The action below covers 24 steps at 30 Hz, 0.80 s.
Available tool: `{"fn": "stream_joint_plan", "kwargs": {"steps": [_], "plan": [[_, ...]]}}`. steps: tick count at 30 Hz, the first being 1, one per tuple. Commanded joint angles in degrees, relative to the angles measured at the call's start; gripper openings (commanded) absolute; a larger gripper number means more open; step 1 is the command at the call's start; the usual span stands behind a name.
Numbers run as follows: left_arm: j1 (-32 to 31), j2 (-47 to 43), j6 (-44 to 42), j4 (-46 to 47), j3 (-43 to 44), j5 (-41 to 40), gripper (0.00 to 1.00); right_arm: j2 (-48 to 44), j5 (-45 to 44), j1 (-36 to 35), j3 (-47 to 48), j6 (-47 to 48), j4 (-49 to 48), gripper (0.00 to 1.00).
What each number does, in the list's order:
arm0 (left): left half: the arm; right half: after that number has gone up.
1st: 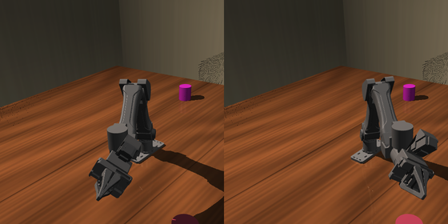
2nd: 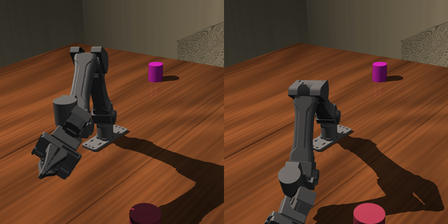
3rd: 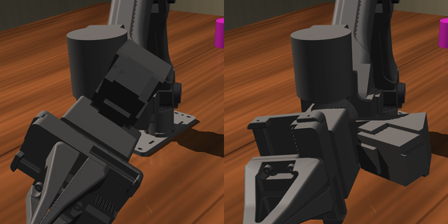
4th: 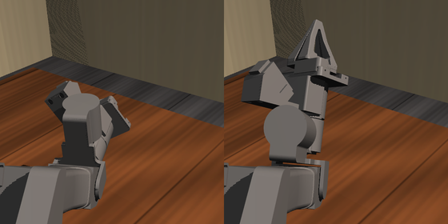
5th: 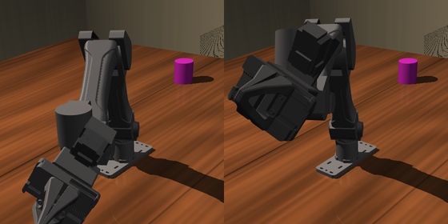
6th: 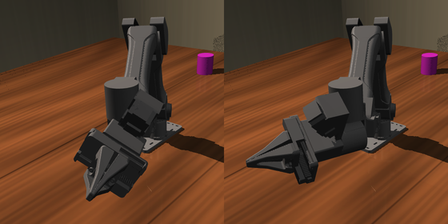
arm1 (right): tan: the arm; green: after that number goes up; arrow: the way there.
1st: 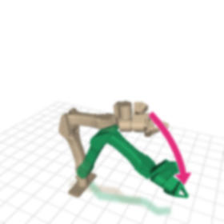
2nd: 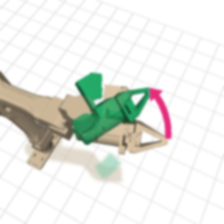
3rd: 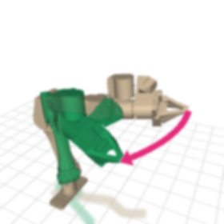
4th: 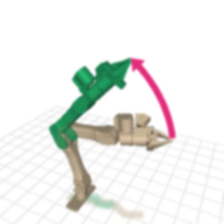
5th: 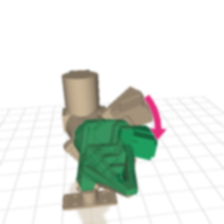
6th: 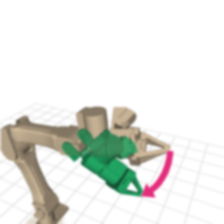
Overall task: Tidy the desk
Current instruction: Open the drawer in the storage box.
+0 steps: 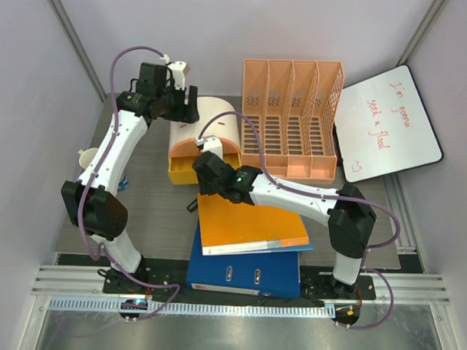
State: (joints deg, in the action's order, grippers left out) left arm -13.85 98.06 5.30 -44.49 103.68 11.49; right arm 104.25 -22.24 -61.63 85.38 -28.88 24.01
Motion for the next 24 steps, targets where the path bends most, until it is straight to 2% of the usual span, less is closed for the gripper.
{"fn": "stream_joint_plan", "kwargs": {"steps": [1,16,24], "plan": [[-0.04,-1.38,-0.99,0.02,-0.23,-0.32,0.73,-0.62,-2.28,0.10,-0.21,-0.82,-6.42,0.40],[-0.04,-1.56,-1.78,0.54,-1.28,-0.50,0.73,0.78,-4.82,-0.07,-1.89,-2.40,-9.68,0.32],[-0.04,-1.82,-2.14,0.63,-1.29,-0.59,0.73,0.87,-5.71,-1.21,-2.76,-3.20,-10.39,0.21]]}}
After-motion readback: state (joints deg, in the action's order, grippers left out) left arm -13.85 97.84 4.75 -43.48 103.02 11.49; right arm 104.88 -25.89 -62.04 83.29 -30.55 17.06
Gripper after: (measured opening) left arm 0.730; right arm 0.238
